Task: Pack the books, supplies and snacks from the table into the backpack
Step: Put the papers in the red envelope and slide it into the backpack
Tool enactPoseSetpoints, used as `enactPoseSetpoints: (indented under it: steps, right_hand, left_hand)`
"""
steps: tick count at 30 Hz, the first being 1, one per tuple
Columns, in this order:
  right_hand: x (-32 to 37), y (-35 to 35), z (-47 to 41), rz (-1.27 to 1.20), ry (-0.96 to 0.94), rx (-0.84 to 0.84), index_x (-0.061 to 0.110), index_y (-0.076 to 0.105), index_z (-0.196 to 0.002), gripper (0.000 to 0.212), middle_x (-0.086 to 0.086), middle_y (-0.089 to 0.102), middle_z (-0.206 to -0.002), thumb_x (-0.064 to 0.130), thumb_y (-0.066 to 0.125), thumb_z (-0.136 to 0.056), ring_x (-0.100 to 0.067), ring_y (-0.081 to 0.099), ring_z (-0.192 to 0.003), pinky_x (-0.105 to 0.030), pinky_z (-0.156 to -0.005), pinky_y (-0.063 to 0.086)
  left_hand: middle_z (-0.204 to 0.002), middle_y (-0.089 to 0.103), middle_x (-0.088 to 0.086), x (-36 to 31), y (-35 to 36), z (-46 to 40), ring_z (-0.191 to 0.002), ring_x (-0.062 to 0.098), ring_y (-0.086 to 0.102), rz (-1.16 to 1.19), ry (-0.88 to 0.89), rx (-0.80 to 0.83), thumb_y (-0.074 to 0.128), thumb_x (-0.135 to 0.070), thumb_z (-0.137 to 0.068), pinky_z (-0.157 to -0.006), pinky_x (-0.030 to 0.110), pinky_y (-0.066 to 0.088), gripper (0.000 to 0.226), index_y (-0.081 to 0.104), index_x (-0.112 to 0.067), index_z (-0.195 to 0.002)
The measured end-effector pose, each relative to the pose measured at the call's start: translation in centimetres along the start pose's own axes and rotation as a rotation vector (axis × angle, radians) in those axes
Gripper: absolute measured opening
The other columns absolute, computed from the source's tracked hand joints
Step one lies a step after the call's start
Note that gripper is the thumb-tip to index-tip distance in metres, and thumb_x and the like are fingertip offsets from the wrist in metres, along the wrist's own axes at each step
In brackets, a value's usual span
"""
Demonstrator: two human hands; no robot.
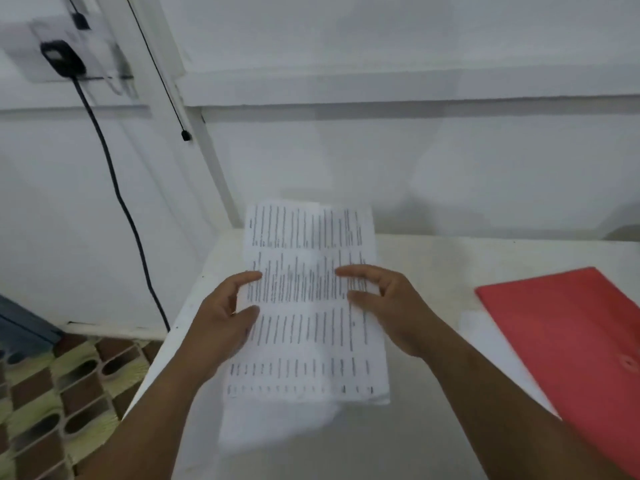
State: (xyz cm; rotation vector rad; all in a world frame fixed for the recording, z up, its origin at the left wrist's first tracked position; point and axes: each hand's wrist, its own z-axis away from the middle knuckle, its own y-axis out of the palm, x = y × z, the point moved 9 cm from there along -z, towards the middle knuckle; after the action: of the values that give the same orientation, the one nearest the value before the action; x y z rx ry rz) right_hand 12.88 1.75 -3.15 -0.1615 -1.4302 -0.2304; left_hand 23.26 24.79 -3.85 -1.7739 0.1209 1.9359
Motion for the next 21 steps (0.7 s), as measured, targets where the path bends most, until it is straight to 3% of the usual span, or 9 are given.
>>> enactPoseSetpoints:
  steps: [1,2,5,6,8,12,16,18,21]
  right_hand:
    - [-1.6,1.2,1.0,0.001,0.035,-0.015,0.021,0.073,-0.111,0.030,0.003,0.064,-0.128,0.001,0.061,-0.094,-0.018,0.071,-0.103,-0.043,-0.084,0.061]
    - [-3.0,2.1,2.1,-0.011,0.059,-0.057,0.024,0.074,-0.110,0.032,0.004,0.063,-0.129,0.000,0.060,-0.094,-0.017,0.071,-0.104,-0.043,-0.084,0.061]
    - [-6.2,3.2,5.1,-0.087,0.079,-0.239,0.031,0.075,-0.104,0.037,0.006,0.063,-0.131,-0.001,0.059,-0.094,-0.017,0.067,-0.111,-0.046,-0.089,0.059]
    - [-6.9,3.3,6.0,-0.104,0.084,-0.296,0.031,0.075,-0.104,0.038,0.009,0.063,-0.129,-0.002,0.059,-0.094,-0.017,0.066,-0.112,-0.046,-0.091,0.058]
    - [-8.1,3.3,7.7,-0.126,0.101,-0.374,0.031,0.075,-0.103,0.038,0.014,0.063,-0.127,-0.002,0.059,-0.094,-0.015,0.066,-0.112,-0.045,-0.092,0.058]
    - [-9.4,3.7,9.8,-0.016,0.156,-0.430,0.034,0.072,-0.105,0.039,0.016,0.059,-0.127,-0.001,0.058,-0.094,-0.013,0.061,-0.116,-0.038,-0.101,0.052]
    - [-9.0,5.0,10.3,0.314,0.127,-0.411,0.037,0.062,-0.109,0.036,0.013,0.056,-0.127,0.005,0.058,-0.095,-0.006,0.049,-0.122,-0.020,-0.106,0.037]
    - [-8.9,5.8,10.4,0.492,0.116,-0.418,0.043,0.056,-0.111,0.035,0.010,0.053,-0.121,0.013,0.059,-0.095,-0.009,0.048,-0.119,-0.025,-0.108,0.038]
    - [-9.1,6.9,10.6,0.755,0.168,-0.426,0.044,0.050,-0.122,0.036,0.012,0.044,-0.112,0.026,0.061,-0.092,-0.015,0.041,-0.123,-0.035,-0.108,0.031]
  left_hand:
    - [-0.111,0.071,-0.008,1.0,-0.6,0.2,-0.065,0.004,0.064,-0.054,-0.015,0.054,0.057,0.000,-0.096,-0.055,0.021,0.048,0.047,0.061,-0.039,-0.124]
    - [-0.117,0.067,-0.011,2.2,-1.1,0.4,-0.078,0.000,0.066,-0.131,-0.013,0.116,0.059,-0.007,-0.097,-0.063,0.018,0.048,0.046,0.059,-0.044,-0.125]
    - [-0.140,0.051,-0.020,5.1,-3.5,0.5,-0.134,0.008,0.045,-0.533,0.015,0.199,0.055,-0.049,-0.096,-0.106,0.035,0.041,0.042,0.042,-0.052,-0.136]
    - [-0.147,0.046,-0.017,6.3,-4.4,0.4,-0.140,0.012,0.038,-0.685,-0.001,0.211,0.045,-0.064,-0.094,-0.114,0.042,0.033,0.051,0.036,-0.050,-0.142]
    - [-0.157,0.033,-0.013,8.3,-5.5,0.3,-0.148,0.017,0.023,-0.881,-0.075,0.237,0.029,-0.068,-0.093,-0.120,0.043,0.019,0.062,0.030,-0.043,-0.150]
    - [-0.162,0.018,-0.016,8.9,-4.6,0.8,-0.148,0.024,0.013,-0.931,-0.074,0.296,0.024,-0.056,-0.102,-0.118,0.040,0.015,0.051,0.034,-0.040,-0.149]
    - [-0.158,0.028,-0.001,8.6,-2.9,1.5,-0.145,0.025,0.022,-0.876,-0.007,0.357,0.029,-0.050,-0.104,-0.118,0.038,0.016,0.046,0.039,-0.035,-0.146]
    - [-0.150,0.036,-0.002,8.2,-2.7,2.1,-0.134,0.017,0.038,-0.726,0.024,0.296,0.048,-0.055,-0.097,-0.114,0.034,0.031,0.056,0.038,-0.034,-0.147]
    - [-0.143,0.039,-0.004,8.7,-2.8,3.0,-0.125,0.011,0.041,-0.652,0.037,0.235,0.064,-0.050,-0.090,-0.105,0.030,0.039,0.068,0.034,-0.034,-0.148]
